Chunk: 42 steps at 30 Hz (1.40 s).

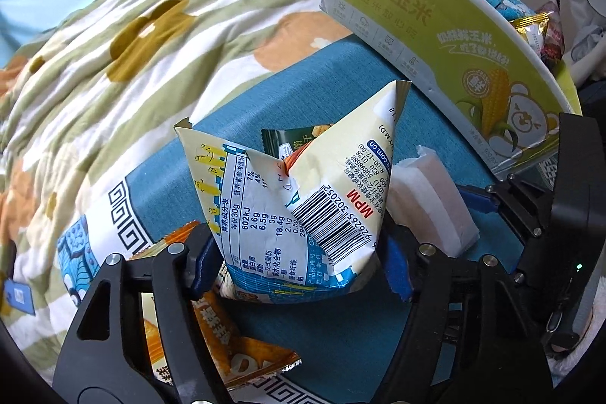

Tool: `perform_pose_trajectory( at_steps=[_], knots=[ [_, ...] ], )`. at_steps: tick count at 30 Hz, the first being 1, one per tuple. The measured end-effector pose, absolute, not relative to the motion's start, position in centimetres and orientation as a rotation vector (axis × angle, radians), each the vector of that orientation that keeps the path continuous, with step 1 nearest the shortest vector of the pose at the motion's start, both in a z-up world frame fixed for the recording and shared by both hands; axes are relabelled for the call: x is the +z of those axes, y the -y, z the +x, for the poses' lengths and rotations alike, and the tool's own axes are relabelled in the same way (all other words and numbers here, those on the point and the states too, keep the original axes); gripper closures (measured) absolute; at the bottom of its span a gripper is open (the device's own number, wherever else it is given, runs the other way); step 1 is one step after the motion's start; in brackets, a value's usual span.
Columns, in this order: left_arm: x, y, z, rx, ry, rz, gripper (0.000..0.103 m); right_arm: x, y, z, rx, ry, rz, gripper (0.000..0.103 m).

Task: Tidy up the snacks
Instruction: 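Grasp the white-blue MPM bag with the left tool while the right tool grasps the white wrapped pack, then carry both items into the yellow box and open the left tool while the right tool releases its pack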

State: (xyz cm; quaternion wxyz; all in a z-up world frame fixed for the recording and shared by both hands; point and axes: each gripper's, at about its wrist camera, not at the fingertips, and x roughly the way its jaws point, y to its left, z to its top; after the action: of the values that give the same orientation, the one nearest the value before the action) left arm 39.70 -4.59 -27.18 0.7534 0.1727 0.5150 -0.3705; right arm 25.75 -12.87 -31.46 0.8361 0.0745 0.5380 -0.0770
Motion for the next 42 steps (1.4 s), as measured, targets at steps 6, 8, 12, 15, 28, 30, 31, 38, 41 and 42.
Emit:
perform_pose_trajectory(
  at_steps=[6,8,12,15,28,30,31,38,41,42],
  knots=[
    [-25.8,4.2,39.0,-0.798,-1.097,0.360,0.036,-31.5,12.4,25.5,-0.179,-1.135,0.131,0.042],
    [-25.1,4.1,38.6,-0.795,-1.088,0.348,0.036,-31.3,12.5,25.1,-0.185,-1.135,0.135,0.043],
    [-23.1,3.7,37.6,-0.781,-1.067,0.319,0.036,-30.3,12.4,24.0,-0.175,-1.114,0.137,0.043],
    [-20.7,3.0,37.0,-0.754,-1.053,0.274,0.036,-28.8,12.5,23.0,-0.170,-1.091,0.144,0.043],
    [-9.4,4.1,35.3,-0.637,-0.893,0.143,0.036,-15.6,15.7,18.1,-0.123,-0.893,0.152,0.043],
    [-8.6,5.2,35.1,-0.628,-0.888,0.130,0.036,-13.7,17.3,18.1,-0.120,-0.869,0.161,0.043],
    [-8.2,5.9,35.0,-0.623,-0.885,0.122,0.036,-12.8,18.2,18.1,-0.120,-0.859,0.163,0.043],
    [-7.7,13.5,35.1,-0.601,-0.902,0.040,0.036,-8.2,25.7,19.1,-0.113,-0.794,0.131,0.043],
    [-9.0,18.0,35.4,-0.589,-0.939,0.028,0.036,-7.0,29.7,19.8,-0.097,-0.772,0.111,0.043],
    [-9.5,19.4,35.5,-0.583,-0.951,0.020,0.036,-6.9,30.9,20.0,-0.092,-0.767,0.105,0.043]
  ],
)
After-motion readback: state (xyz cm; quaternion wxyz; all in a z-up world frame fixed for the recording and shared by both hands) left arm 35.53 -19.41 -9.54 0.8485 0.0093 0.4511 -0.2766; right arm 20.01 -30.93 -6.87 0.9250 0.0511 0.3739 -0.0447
